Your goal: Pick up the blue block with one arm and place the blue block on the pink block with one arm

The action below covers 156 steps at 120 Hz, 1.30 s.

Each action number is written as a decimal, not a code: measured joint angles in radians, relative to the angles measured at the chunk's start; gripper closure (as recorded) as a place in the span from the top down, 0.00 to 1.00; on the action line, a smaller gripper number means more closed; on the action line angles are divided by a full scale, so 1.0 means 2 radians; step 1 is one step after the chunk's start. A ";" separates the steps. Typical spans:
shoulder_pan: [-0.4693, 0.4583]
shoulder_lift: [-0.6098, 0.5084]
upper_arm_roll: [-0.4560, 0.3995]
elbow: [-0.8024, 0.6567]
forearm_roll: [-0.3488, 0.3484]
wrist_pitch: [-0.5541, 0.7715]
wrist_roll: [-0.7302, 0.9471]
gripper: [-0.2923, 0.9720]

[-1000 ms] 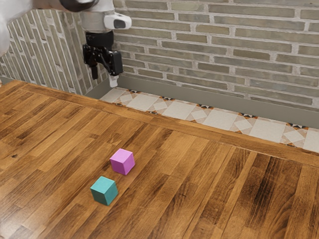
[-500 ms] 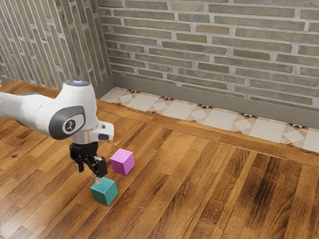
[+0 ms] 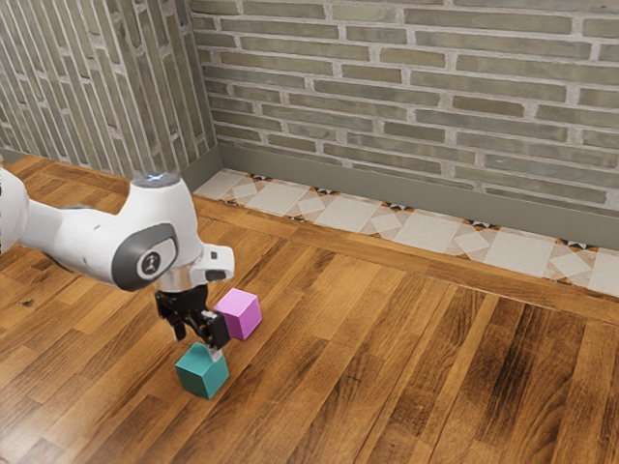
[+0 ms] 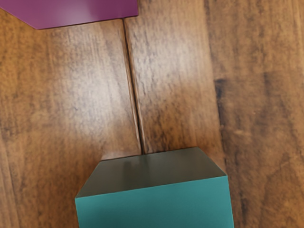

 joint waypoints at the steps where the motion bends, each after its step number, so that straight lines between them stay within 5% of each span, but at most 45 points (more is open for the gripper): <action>1: 0.000 0.001 0.000 0.000 0.000 0.001 0.000 0.77; 76: -0.009 0.041 0.001 -0.013 -0.008 0.033 0.000 0.77; 120: -0.007 0.041 0.002 -0.014 -0.003 0.038 -0.002 0.56; 156: -0.006 -0.041 0.002 0.046 0.045 -0.001 -0.013 0.52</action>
